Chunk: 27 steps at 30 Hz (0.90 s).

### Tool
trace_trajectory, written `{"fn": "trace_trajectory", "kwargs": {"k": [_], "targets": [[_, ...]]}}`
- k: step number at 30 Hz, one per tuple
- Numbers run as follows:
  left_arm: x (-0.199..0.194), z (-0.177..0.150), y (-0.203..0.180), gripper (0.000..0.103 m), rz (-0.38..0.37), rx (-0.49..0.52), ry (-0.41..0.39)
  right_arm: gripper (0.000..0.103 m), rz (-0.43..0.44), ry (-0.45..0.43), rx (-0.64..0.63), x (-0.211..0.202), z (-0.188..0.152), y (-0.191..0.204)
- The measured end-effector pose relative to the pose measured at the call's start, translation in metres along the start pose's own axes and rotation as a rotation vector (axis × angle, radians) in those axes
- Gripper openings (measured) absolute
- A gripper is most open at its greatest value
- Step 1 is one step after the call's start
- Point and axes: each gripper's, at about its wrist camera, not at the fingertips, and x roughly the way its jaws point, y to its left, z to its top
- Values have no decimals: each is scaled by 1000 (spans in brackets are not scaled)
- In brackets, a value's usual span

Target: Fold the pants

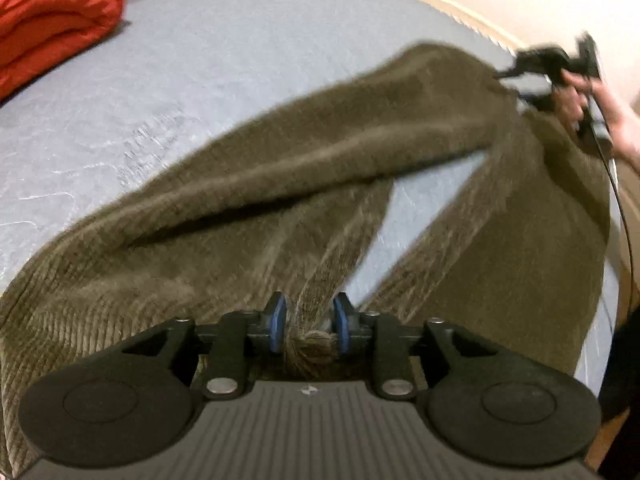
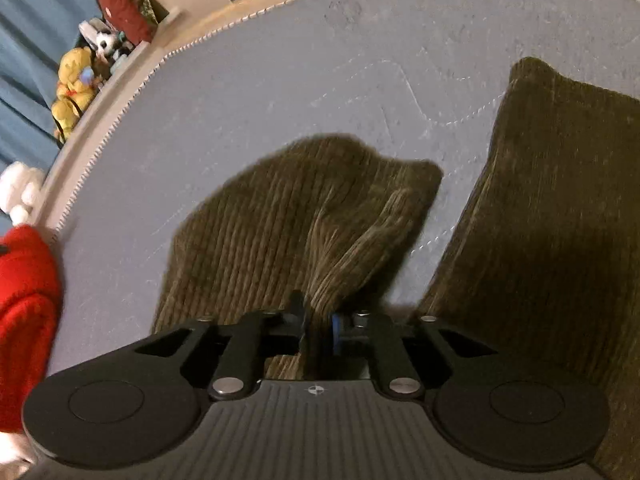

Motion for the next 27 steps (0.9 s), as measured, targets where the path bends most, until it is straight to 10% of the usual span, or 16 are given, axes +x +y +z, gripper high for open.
{"fn": "trace_trajectory", "kwargs": {"k": [3, 11, 14, 16, 18, 27], "targets": [[9, -1, -6, 60, 57, 3, -43, 50, 66, -22, 75, 0, 14, -15], [39, -9, -32, 61, 132, 68, -101, 33, 86, -37, 223, 29, 31, -47], [47, -10, -39, 56, 139, 85, -119, 21, 92, -62, 229, 35, 40, -47], [50, -12, -41, 24, 140, 116, -117, 8, 92, -65, 220, 39, 44, -44], [49, -12, -40, 16, 140, 131, -124, 8, 90, -85, 187, 37, 46, -37], [-11, 5, 1, 12, 162, -25, -318, 6, 293, -190, -115, 2, 110, 118]]}}
